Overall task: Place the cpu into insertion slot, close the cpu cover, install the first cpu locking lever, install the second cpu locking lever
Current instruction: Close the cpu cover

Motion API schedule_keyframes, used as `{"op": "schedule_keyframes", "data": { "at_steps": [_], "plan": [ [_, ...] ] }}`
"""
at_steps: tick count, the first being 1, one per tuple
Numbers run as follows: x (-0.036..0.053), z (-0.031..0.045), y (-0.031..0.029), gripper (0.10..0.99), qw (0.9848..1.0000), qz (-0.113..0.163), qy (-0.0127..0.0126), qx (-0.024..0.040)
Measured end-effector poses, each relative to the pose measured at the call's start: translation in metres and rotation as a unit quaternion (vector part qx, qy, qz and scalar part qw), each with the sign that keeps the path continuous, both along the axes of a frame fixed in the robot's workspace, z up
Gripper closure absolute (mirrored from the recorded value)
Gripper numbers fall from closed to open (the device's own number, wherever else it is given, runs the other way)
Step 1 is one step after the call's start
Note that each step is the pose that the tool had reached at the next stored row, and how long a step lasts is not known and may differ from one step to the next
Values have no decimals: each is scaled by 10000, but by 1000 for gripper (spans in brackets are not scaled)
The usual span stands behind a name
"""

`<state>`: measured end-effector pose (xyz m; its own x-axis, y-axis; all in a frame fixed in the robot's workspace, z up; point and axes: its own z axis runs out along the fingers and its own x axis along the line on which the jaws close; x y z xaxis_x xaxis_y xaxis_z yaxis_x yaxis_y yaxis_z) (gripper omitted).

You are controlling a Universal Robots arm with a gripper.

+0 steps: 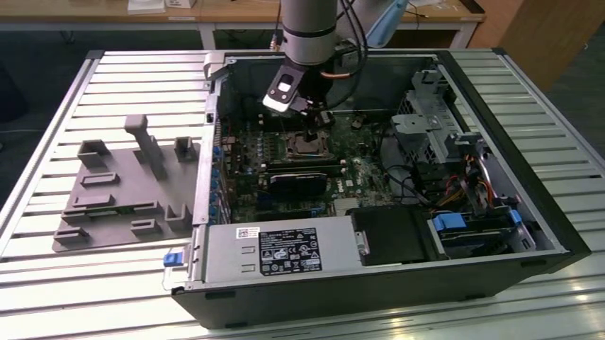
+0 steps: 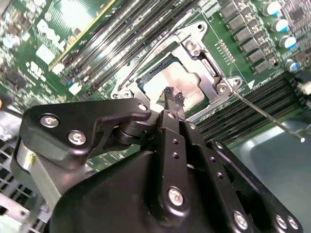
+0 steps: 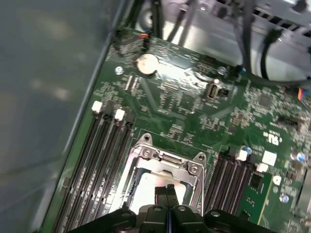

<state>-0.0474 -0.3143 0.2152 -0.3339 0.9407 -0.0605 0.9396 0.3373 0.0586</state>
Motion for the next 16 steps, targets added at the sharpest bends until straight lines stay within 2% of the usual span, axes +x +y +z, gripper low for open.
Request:
{"op": "schedule_keyframes", "data": {
  "at_steps": [3, 7, 11, 16],
  "plan": [
    [0, 0, 0, 984, 9996, 278, 0, 0],
    [0, -1, 0, 984, 9980, 637, 0, 0],
    [0, -2, 0, 984, 9949, 1010, 0, 0],
    [0, -4, 0, 984, 9892, 1464, 0, 0]
  ]
}}
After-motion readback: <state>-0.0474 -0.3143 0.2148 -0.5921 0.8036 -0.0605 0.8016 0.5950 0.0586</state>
